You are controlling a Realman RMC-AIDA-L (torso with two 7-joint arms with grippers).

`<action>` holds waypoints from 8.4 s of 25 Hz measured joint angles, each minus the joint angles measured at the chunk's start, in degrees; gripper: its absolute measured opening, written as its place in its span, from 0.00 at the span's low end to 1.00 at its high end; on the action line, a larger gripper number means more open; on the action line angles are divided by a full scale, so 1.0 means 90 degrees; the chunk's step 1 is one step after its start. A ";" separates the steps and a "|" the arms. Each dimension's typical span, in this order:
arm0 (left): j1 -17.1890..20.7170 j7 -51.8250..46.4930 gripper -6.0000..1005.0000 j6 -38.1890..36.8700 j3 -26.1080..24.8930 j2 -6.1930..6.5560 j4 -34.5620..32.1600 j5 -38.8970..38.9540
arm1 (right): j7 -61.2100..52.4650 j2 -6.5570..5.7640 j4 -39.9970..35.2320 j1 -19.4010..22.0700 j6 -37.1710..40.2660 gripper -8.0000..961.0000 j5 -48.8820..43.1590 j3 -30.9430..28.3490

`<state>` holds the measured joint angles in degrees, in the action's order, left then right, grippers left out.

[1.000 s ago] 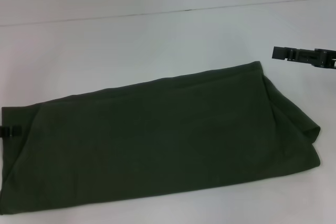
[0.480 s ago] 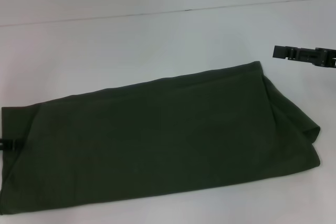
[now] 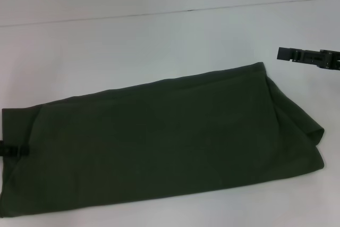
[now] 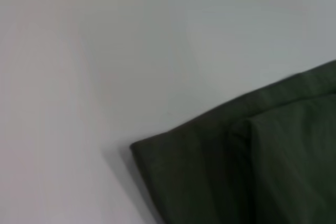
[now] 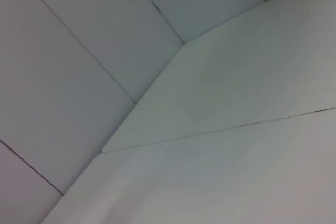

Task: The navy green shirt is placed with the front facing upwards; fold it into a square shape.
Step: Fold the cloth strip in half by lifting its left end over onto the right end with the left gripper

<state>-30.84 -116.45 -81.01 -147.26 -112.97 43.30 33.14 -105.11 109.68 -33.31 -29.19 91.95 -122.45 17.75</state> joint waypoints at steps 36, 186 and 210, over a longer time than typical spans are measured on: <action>0.0033 0.0107 0.88 -0.0597 0.0017 -0.0017 0.0092 0.0123 | 0.0058 0.0010 0.0010 0.0031 -0.0024 0.89 0.0001 0.0000; -0.0902 -0.1747 0.01 -0.2172 0.0486 -0.1208 0.2466 0.1731 | 0.0231 -0.0125 -0.0011 0.0147 -0.0188 0.89 0.0488 -0.0126; -0.0597 -0.1903 0.01 -0.1545 0.1236 -0.0978 0.2244 0.2459 | 0.0176 -0.0202 -0.0078 0.0304 -0.0118 0.89 0.0493 -0.0085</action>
<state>-36.21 -133.57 -94.91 -136.14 -121.77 63.49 55.28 -103.52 107.86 -34.02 -26.46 90.89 -118.02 16.98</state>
